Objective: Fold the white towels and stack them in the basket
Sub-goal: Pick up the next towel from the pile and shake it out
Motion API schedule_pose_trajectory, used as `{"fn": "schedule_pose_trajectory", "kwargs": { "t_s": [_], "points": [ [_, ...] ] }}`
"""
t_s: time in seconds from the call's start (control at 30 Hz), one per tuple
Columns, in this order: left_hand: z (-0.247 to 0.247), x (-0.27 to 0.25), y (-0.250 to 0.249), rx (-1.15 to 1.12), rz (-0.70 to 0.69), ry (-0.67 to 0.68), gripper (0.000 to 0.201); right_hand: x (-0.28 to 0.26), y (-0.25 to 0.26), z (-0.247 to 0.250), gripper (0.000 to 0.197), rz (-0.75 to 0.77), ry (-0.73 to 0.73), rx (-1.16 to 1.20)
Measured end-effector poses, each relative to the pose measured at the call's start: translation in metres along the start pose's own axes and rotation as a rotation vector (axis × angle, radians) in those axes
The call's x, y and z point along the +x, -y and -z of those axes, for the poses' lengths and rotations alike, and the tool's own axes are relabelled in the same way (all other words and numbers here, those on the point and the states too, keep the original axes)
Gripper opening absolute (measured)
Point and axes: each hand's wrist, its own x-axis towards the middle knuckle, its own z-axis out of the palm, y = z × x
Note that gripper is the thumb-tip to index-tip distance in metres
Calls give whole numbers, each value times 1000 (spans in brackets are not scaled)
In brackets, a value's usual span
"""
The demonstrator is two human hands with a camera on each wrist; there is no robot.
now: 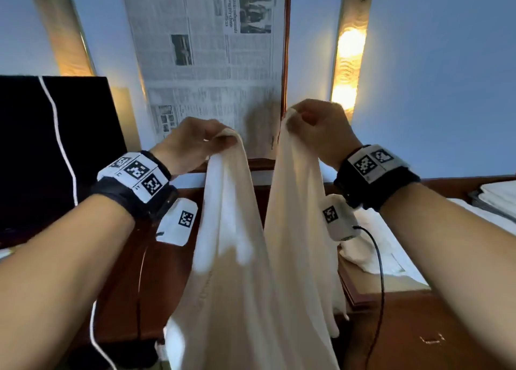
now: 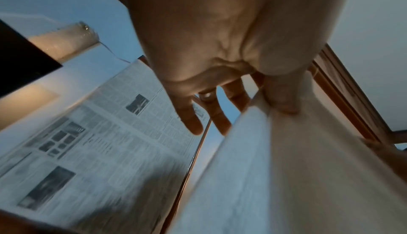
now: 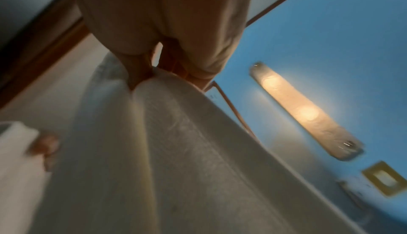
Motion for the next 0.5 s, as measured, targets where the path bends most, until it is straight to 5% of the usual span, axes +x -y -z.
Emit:
{"fn": "schedule_pose_trajectory", "kwargs": {
  "t_s": [0.13, 0.23, 0.5],
  "points": [
    [11, 6, -15, -117, -158, -198, 13, 17, 44, -9, 20, 56, 75, 33],
    [14, 11, -28, -234, -139, -303, 9, 24, 64, -11, 21, 107, 95, 69],
    [20, 23, -65, -495, -177, -232, 7, 37, 92, -1, 16, 169, 176, 157]
  ]
}}
